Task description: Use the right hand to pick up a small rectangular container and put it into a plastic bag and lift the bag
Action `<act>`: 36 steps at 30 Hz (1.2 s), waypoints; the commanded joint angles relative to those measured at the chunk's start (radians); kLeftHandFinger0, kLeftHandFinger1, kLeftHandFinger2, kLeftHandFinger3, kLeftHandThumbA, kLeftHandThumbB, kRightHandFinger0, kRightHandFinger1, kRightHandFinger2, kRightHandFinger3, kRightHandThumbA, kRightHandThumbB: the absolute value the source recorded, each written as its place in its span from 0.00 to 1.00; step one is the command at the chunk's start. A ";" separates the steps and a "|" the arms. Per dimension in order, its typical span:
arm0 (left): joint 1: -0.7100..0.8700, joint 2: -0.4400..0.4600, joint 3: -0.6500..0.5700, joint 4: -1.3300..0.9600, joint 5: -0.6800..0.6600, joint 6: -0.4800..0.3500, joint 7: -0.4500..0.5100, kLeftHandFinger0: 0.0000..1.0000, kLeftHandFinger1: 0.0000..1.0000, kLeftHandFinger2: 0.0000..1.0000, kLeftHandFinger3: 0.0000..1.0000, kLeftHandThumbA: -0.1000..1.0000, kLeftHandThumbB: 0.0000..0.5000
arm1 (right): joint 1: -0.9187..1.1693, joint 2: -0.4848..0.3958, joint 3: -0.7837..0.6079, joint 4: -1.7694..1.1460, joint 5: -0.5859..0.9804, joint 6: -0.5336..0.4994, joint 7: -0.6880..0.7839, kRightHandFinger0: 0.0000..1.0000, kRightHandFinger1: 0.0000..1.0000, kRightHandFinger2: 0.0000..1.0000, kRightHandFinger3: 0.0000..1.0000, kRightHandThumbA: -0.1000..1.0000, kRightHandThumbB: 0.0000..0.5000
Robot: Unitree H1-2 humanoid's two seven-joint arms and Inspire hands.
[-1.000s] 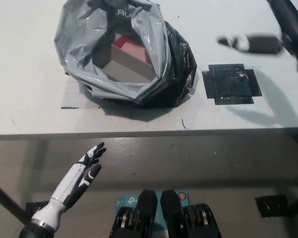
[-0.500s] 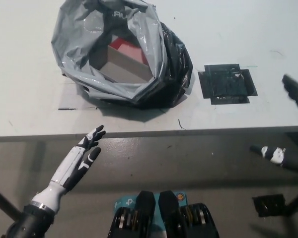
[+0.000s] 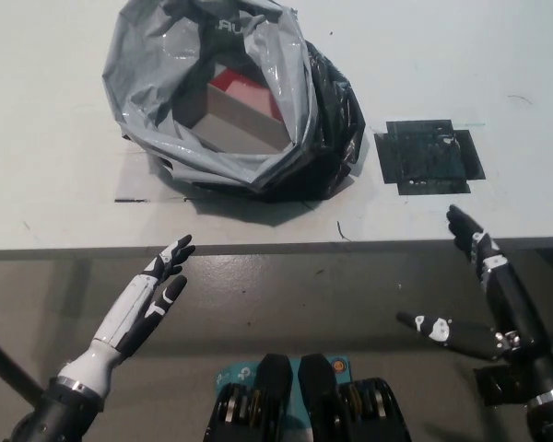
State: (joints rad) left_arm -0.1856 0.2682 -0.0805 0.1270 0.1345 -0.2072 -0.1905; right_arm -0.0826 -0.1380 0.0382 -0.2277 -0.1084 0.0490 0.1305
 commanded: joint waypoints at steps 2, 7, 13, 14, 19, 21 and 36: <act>0.012 0.041 0.029 -0.081 -0.023 -0.005 -0.007 1.00 1.00 1.00 1.00 1.00 0.78 | 0.024 0.011 0.014 0.083 -0.052 -0.306 -0.067 1.00 1.00 1.00 1.00 1.00 0.52; 0.017 0.036 0.025 -0.079 -0.016 -0.011 -0.004 1.00 1.00 1.00 1.00 1.00 0.79 | 0.034 0.005 0.017 0.099 -0.049 -0.318 -0.058 1.00 1.00 1.00 1.00 1.00 0.49; 0.022 0.036 0.025 -0.079 -0.020 -0.005 -0.008 1.00 1.00 1.00 1.00 1.00 0.82 | 0.046 -0.001 0.026 0.103 -0.054 -0.336 -0.046 1.00 1.00 1.00 1.00 1.00 0.46; 0.025 0.037 0.024 -0.083 -0.018 -0.003 -0.009 1.00 1.00 1.00 1.00 1.00 0.82 | 0.048 -0.002 0.027 0.106 -0.058 -0.341 -0.046 1.00 1.00 1.00 1.00 1.00 0.46; 0.033 0.034 0.022 -0.087 -0.026 -0.002 -0.013 1.00 1.00 1.00 1.00 1.00 0.81 | 0.058 -0.006 0.030 0.096 -0.059 -0.329 -0.037 1.00 1.00 1.00 1.00 1.00 0.48; 0.034 0.035 0.023 -0.085 -0.028 -0.005 -0.013 1.00 1.00 1.00 1.00 1.00 0.81 | 0.056 -0.007 0.032 0.100 -0.063 -0.333 -0.035 1.00 1.00 1.00 1.00 1.00 0.47; 0.043 0.036 0.019 -0.083 -0.034 0.001 -0.020 1.00 1.00 1.00 1.00 1.00 0.80 | 0.066 -0.009 0.053 0.098 -0.035 -0.318 -0.010 1.00 1.00 1.00 1.00 0.94 0.43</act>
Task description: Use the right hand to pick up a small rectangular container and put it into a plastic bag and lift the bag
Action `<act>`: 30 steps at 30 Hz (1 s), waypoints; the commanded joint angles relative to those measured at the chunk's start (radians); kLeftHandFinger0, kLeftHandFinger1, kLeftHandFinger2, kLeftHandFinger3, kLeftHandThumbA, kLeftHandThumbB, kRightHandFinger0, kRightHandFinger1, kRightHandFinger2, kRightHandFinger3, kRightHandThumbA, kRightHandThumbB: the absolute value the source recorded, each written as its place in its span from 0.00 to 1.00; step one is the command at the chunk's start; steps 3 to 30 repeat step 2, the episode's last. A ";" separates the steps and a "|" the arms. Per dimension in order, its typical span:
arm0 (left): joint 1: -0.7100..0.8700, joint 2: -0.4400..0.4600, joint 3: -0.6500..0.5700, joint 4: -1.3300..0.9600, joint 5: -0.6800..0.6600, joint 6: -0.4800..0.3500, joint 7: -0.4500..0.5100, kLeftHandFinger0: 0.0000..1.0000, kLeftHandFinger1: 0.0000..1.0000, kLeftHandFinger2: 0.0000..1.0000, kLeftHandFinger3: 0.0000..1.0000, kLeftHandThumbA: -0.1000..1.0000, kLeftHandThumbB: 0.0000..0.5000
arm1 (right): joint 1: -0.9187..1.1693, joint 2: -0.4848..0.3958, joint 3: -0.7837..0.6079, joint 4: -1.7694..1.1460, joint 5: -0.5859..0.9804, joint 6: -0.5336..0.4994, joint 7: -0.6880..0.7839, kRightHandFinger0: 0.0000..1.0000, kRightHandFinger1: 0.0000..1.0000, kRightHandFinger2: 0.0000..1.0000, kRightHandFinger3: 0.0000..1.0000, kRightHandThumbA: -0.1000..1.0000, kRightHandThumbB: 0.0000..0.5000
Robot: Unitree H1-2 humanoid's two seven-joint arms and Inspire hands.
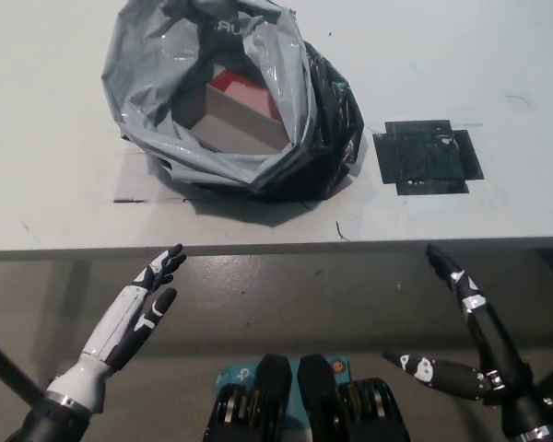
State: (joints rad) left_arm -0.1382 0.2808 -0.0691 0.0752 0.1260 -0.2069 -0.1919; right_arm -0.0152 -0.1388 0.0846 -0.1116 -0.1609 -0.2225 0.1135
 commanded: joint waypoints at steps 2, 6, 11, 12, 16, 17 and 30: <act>-0.003 0.022 0.007 -0.033 -0.025 0.004 -0.019 1.00 1.00 1.00 1.00 1.00 0.80 | 0.000 -0.010 0.007 -0.018 0.021 -0.047 0.009 1.00 1.00 1.00 1.00 0.93 0.41; -0.003 0.022 0.007 -0.033 -0.025 0.004 -0.019 1.00 1.00 1.00 1.00 1.00 0.80 | 0.000 -0.010 0.007 -0.018 0.021 -0.047 0.009 1.00 1.00 1.00 1.00 0.93 0.41; -0.003 0.022 0.007 -0.033 -0.025 0.004 -0.019 1.00 1.00 1.00 1.00 1.00 0.80 | 0.000 -0.010 0.007 -0.018 0.021 -0.047 0.009 1.00 1.00 1.00 1.00 0.93 0.41; -0.003 0.022 0.007 -0.033 -0.025 0.004 -0.019 1.00 1.00 1.00 1.00 1.00 0.80 | 0.000 -0.010 0.007 -0.018 0.021 -0.047 0.009 1.00 1.00 1.00 1.00 0.93 0.41; -0.003 0.022 0.007 -0.033 -0.025 0.004 -0.019 1.00 1.00 1.00 1.00 1.00 0.80 | 0.000 -0.010 0.007 -0.018 0.021 -0.047 0.009 1.00 1.00 1.00 1.00 0.93 0.41; -0.003 0.022 0.007 -0.033 -0.025 0.004 -0.019 1.00 1.00 1.00 1.00 1.00 0.80 | 0.000 -0.010 0.007 -0.018 0.021 -0.047 0.009 1.00 1.00 1.00 1.00 0.93 0.41; -0.003 0.022 0.007 -0.033 -0.025 0.004 -0.019 1.00 1.00 1.00 1.00 1.00 0.80 | 0.000 -0.010 0.007 -0.018 0.021 -0.047 0.009 1.00 1.00 1.00 1.00 0.93 0.41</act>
